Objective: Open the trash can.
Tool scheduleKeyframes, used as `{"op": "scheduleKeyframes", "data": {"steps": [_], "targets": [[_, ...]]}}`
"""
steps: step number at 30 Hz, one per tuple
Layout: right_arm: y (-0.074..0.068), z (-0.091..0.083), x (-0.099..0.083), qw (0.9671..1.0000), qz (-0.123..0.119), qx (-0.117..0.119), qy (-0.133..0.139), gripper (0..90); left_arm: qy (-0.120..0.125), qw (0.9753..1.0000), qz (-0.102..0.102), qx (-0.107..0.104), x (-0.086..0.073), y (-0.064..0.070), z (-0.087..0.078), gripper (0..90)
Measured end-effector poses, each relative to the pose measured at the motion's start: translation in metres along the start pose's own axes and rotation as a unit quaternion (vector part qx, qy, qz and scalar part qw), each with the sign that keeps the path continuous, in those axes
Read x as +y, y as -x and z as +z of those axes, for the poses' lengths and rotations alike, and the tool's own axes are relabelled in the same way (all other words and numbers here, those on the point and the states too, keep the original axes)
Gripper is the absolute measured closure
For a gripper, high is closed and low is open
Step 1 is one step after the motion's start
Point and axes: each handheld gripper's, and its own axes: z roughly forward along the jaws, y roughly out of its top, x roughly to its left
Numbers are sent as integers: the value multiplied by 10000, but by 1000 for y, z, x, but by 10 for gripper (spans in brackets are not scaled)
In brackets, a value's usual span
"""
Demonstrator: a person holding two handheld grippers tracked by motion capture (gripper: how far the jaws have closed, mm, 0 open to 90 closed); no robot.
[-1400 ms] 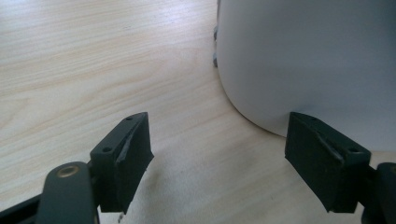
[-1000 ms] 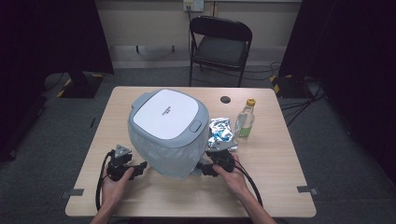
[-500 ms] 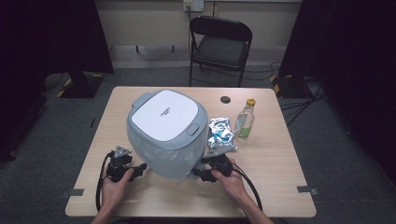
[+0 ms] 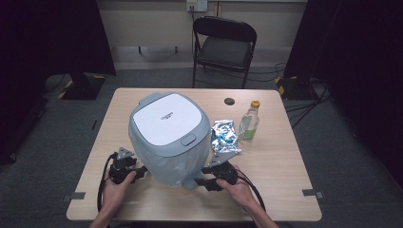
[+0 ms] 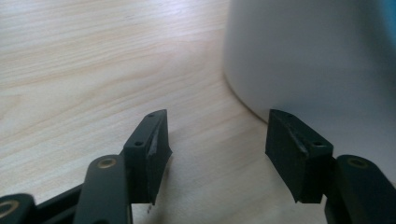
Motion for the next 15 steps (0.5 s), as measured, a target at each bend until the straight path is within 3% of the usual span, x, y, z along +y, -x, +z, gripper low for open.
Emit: {"op": "scheduleKeyframes", "data": {"steps": [4, 8, 12, 15], "targets": [[16, -6, -9, 9994, 328, -111, 70, 446, 112, 9998, -13, -177, -2, 0, -8, 358], [24, -7, -14, 9970, 509, -580, 41, 412, 233, 9989, -49, -399, -3, 4, -13, 335], [22, 2, -13, 9964, 399, -744, 21, 418, 217, 9992, 38, -346, -3, 5, -13, 335], [20, 4, -11, 9964, 359, -761, 45, 480, 245, 9991, 117, -313, -2, 4, -12, 321]]}}
